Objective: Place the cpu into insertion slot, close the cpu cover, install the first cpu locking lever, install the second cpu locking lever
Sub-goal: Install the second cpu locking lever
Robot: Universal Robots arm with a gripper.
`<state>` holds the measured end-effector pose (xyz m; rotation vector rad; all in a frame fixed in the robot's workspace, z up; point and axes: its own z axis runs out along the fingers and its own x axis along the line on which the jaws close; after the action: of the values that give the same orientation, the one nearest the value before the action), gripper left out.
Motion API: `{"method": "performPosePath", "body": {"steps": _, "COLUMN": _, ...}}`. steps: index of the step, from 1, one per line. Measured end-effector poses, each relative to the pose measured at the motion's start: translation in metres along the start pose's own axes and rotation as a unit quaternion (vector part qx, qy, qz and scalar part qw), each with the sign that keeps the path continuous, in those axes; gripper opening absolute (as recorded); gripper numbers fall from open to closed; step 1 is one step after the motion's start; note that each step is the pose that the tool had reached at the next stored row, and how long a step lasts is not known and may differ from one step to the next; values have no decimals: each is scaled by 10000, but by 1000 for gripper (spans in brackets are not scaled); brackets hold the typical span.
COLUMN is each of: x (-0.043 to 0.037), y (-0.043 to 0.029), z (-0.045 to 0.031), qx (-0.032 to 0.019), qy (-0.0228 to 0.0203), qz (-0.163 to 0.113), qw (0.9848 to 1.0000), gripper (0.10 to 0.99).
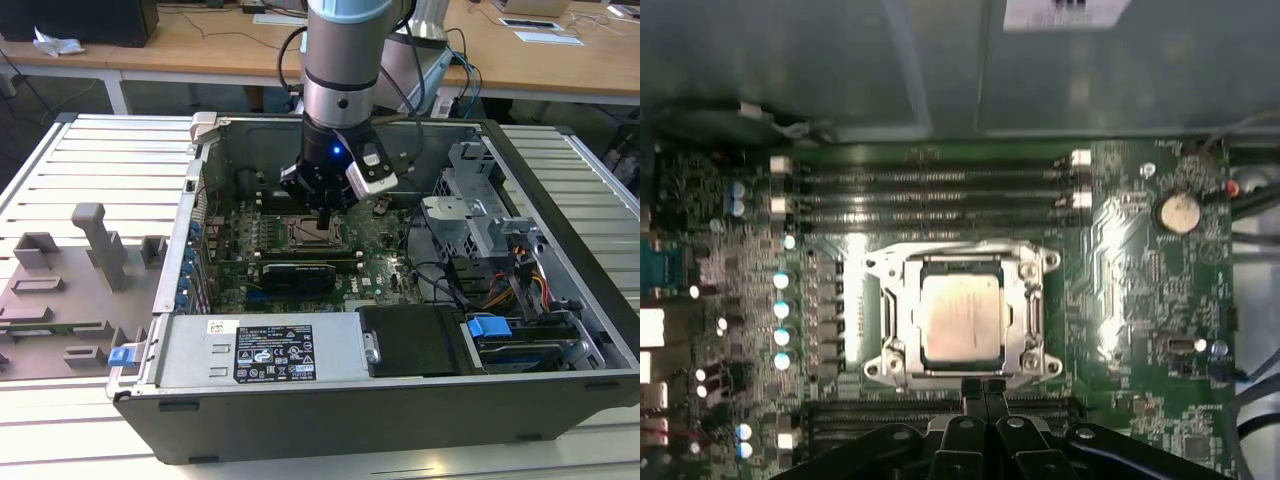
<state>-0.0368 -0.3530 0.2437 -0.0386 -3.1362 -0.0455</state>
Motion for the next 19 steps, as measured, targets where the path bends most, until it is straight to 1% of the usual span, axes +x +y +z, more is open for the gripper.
{"method": "performPosePath", "body": {"steps": 1, "x": 3, "y": -31, "z": 14, "qx": -21, "qy": 1, "qz": 1, "qw": 10000, "gripper": 106}}
{"method": "performPosePath", "body": {"steps": 2, "x": 15, "y": -74, "z": 22, "qx": -73, "qy": 2, "qz": 0, "qw": 10000, "gripper": 106}}
{"method": "performPosePath", "body": {"steps": 3, "x": 29, "y": -127, "z": 30, "qx": -140, "qy": 4, "qz": 0, "qw": 9999, "gripper": 106}}
{"method": "performPosePath", "body": {"steps": 4, "x": 47, "y": -187, "z": 39, "qx": -209, "qy": 5, "qz": 0, "qw": 9998, "gripper": 106}}
{"method": "performPosePath", "body": {"steps": 5, "x": 74, "y": -249, "z": 43, "qx": -261, "qy": 7, "qz": -1, "qw": 9997, "gripper": 106}}
{"method": "performPosePath", "body": {"steps": 6, "x": 117, "y": -279, "z": 50, "qx": -323, "qy": 8, "qz": -1, "qw": 9995, "gripper": 106}}
{"method": "performPosePath", "body": {"steps": 7, "x": 166, "y": -286, "z": 55, "qx": -408, "qy": 11, "qz": -2, "qw": 9992, "gripper": 106}}
{"method": "performPosePath", "body": {"steps": 8, "x": 196, "y": -290, "z": 59, "qx": -455, "qy": 12, "qz": -3, "qw": 9990, "gripper": 106}}
{"method": "performPosePath", "body": {"steps": 9, "x": 219, "y": -294, "z": 64, "qx": -485, "qy": 12, "qz": -4, "qw": 9988, "gripper": 106}}
{"method": "performPosePath", "body": {"steps": 10, "x": 249, "y": -306, "z": 89, "qx": -507, "qy": 13, "qz": -9, "qw": 9987, "gripper": 106}}
{"method": "performPosePath", "body": {"steps": 14, "x": 290, "y": -342, "z": 172, "qx": -517, "qy": 16, "qz": -40, "qw": 9987, "gripper": 106}}
{"method": "performPosePath", "body": {"steps": 17, "x": 395, "y": -361, "z": 246, "qx": -598, "qy": 25, "qz": -132, "qw": 9981, "gripper": 106}}
{"method": "performPosePath", "body": {"steps": 19, "x": 414, "y": -364, "z": 269, "qx": -622, "qy": 30, "qz": -179, "qw": 9979, "gripper": 106}}
